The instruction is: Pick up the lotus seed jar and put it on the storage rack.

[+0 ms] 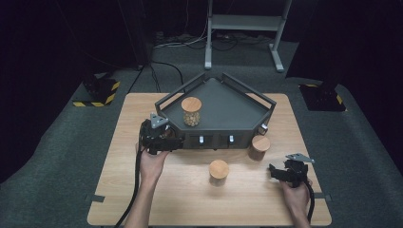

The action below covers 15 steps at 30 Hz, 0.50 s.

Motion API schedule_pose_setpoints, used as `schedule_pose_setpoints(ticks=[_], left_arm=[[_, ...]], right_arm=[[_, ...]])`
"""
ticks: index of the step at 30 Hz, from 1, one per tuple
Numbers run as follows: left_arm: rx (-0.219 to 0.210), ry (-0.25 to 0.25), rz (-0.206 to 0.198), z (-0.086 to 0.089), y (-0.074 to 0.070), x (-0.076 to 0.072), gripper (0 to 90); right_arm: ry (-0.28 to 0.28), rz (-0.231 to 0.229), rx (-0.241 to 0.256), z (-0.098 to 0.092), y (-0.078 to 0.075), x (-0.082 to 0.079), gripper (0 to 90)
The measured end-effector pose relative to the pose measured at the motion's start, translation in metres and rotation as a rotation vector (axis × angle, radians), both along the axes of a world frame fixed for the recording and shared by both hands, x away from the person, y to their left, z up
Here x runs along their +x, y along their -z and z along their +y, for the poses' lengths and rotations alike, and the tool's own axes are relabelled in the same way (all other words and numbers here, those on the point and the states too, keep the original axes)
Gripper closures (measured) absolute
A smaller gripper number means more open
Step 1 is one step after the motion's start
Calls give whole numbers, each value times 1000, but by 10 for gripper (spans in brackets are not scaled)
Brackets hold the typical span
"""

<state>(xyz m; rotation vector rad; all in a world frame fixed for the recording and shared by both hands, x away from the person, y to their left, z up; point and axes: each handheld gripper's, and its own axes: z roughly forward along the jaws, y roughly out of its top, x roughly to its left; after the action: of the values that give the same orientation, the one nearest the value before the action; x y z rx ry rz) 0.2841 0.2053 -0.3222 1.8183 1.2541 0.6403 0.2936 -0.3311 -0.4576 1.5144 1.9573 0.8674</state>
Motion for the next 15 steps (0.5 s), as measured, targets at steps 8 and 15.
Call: schedule_pose_setpoints(ticks=[8,15], left_arm=[[-5,-6,4,2,8,-3,65],[2,-10,8,2,15,-5,65]], right_arm=[[0,0,0,0,0,0,83],[0,0,-1,0,0,0,83]])
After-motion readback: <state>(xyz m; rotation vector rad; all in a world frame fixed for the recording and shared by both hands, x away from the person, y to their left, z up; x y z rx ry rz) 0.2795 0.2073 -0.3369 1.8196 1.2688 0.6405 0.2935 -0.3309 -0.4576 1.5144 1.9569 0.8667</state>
